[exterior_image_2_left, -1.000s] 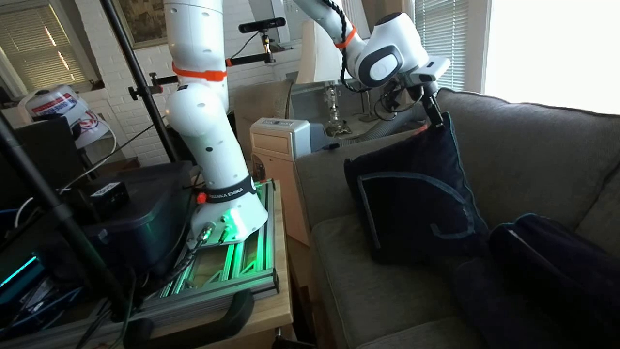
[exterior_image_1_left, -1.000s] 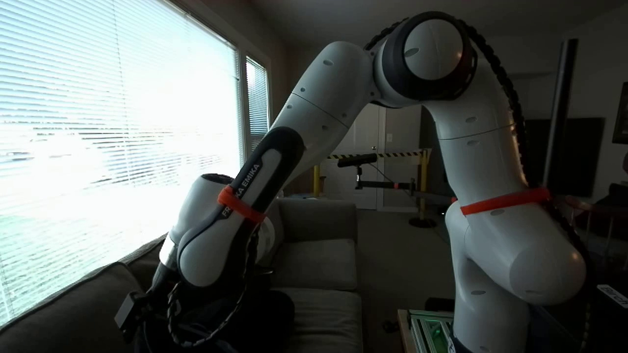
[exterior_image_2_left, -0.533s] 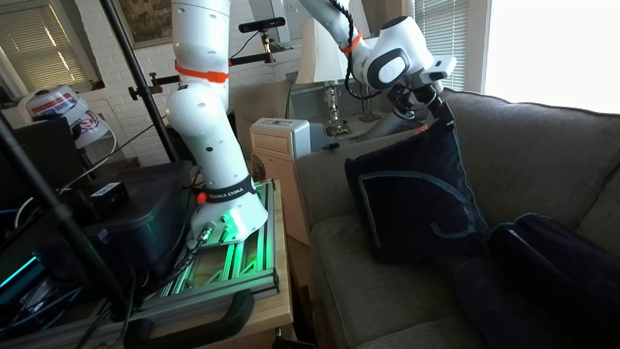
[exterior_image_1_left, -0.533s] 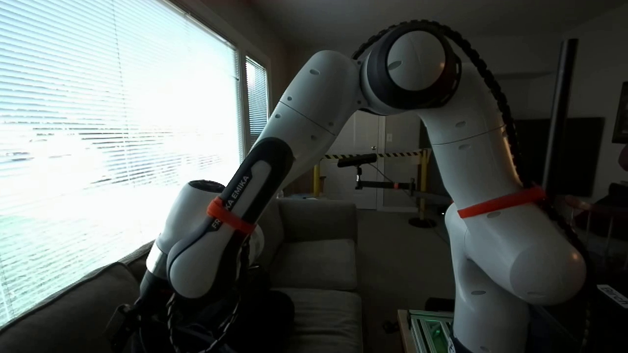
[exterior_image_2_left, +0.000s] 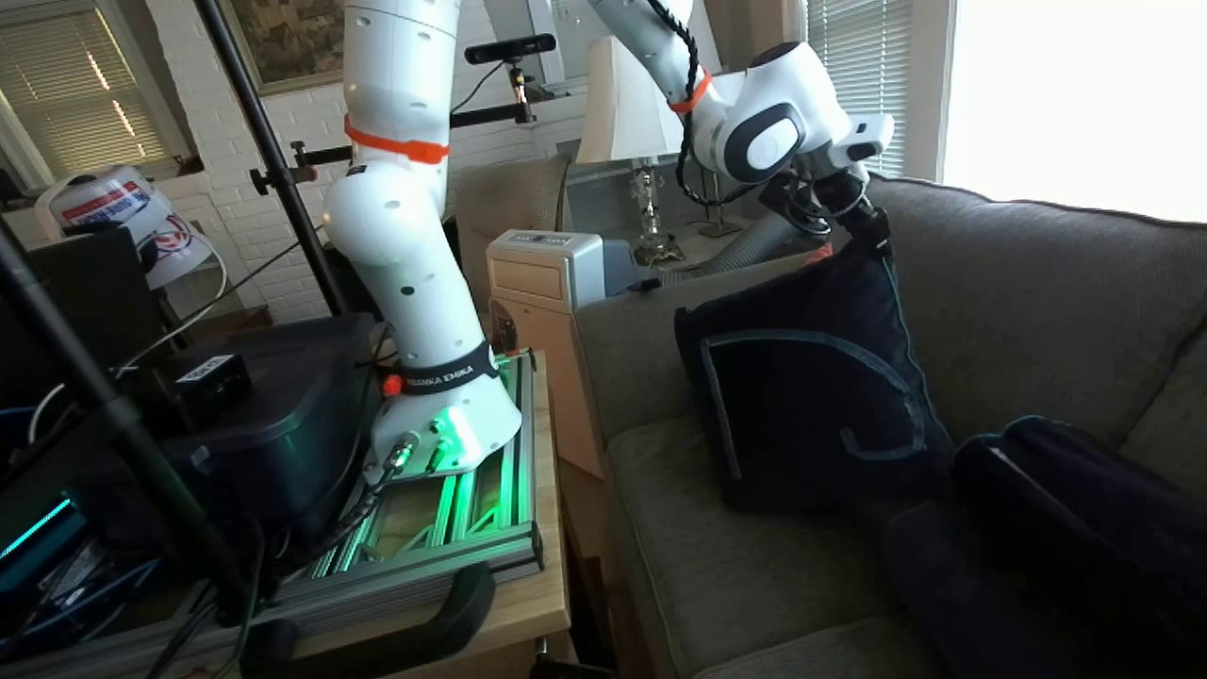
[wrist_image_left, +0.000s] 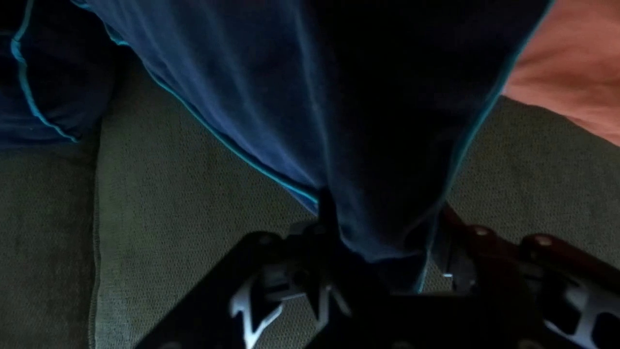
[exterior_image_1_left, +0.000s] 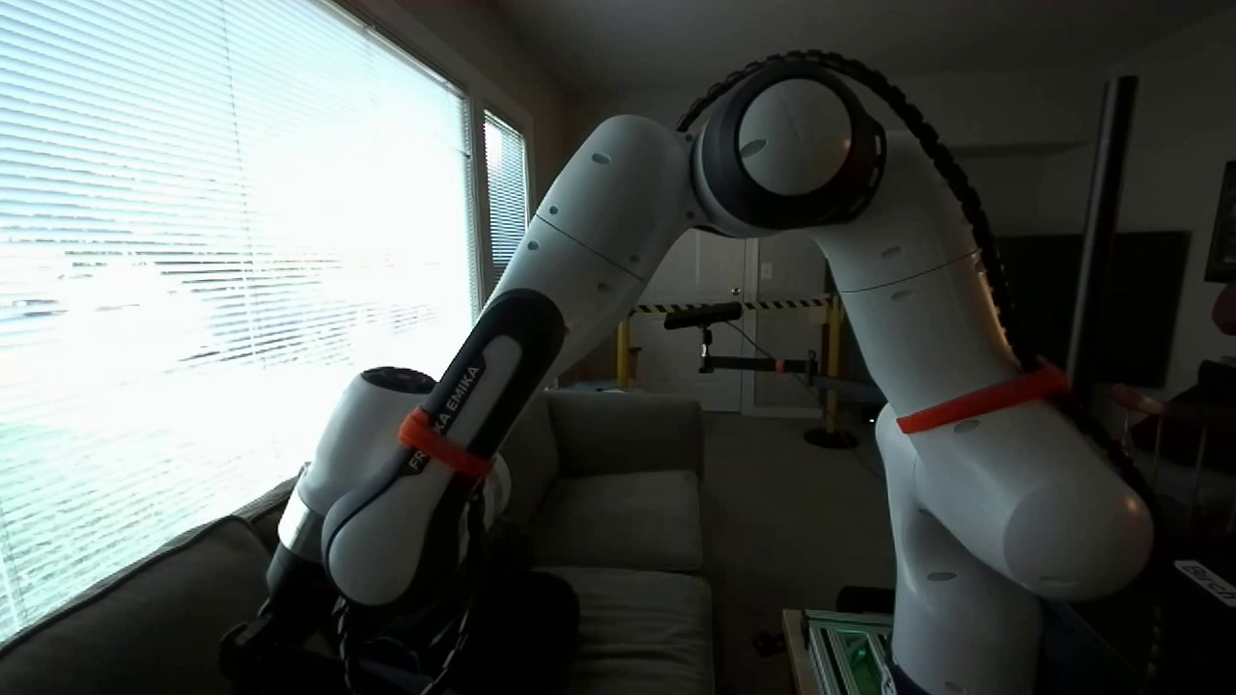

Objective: Move the left black pillow to the right

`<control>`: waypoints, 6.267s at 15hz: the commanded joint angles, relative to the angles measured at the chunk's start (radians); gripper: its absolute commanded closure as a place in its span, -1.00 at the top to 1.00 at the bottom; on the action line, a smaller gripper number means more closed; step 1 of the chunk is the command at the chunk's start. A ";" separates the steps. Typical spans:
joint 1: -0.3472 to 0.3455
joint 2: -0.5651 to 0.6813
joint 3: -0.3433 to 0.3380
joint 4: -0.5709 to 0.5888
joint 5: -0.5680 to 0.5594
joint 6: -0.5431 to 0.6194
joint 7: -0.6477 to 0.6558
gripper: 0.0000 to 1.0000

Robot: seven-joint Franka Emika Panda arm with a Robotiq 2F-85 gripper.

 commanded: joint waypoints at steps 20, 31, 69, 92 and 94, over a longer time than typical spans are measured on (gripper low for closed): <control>0.251 -0.085 -0.307 0.382 -0.264 -1.284 0.540 -0.94; 0.103 -0.094 -0.159 0.490 -0.266 -1.588 0.763 -0.94; -0.050 -0.139 -0.169 0.430 -0.223 -1.353 1.578 -0.94; -0.049 -0.134 -0.168 0.431 -0.210 -1.264 1.944 -0.94; -0.048 -0.112 -0.171 0.428 -0.219 -1.263 1.971 -0.94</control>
